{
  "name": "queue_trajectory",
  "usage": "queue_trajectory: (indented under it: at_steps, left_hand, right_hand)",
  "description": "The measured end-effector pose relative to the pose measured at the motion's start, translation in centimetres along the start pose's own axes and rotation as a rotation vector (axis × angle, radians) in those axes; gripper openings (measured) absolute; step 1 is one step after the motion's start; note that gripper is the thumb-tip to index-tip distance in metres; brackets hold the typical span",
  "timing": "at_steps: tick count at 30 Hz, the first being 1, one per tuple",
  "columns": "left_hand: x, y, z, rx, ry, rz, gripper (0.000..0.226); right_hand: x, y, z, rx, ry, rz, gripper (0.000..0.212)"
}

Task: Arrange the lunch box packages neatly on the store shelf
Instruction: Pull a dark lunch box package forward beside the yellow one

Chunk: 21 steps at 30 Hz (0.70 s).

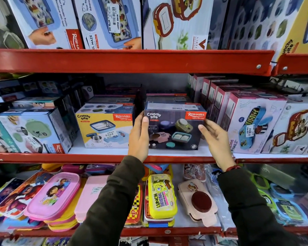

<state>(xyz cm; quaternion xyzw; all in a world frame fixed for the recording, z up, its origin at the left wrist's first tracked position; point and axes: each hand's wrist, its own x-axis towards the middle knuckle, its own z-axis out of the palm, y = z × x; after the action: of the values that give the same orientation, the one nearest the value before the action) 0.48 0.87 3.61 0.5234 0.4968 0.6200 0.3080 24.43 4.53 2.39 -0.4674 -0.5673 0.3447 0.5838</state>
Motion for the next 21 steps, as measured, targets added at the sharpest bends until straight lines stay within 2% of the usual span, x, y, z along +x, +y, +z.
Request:
queue_trajectory:
  at_steps: [2, 7, 12, 16, 18, 21]
  left_hand:
    - [0.3, -0.4, 0.4, -0.020, -0.024, -0.039, 0.081]
    - [0.2, -1.0, 1.1, -0.028, -0.047, -0.120, 0.061]
    - [0.5, -1.6, 1.3, -0.010, -0.042, -0.122, 0.063]
    - [0.1, -2.0, 1.4, 0.008, -0.039, -0.078, 0.063]
    - [-0.6, -2.1, 1.3, 0.009, -0.012, -0.043, 0.061]
    - [-2.2, -2.3, 1.0, -0.009, 0.052, -0.005, 0.057]
  right_hand:
    - [0.3, 0.8, 0.6, -0.057, -0.009, 0.010, 0.045]
    - [0.4, 2.4, 1.9, -0.035, -0.071, 0.108, 0.055]
    - [0.5, 2.0, 2.3, 0.006, -0.070, 0.166, 0.052]
    - [-0.3, 1.4, 2.7, 0.013, -0.072, 0.111, 0.057]
    - [-1.1, 1.0, 2.8, 0.033, -0.038, 0.102, 0.059]
    - [-2.4, 0.8, 3.1, 0.029, 0.154, 0.043, 0.055]
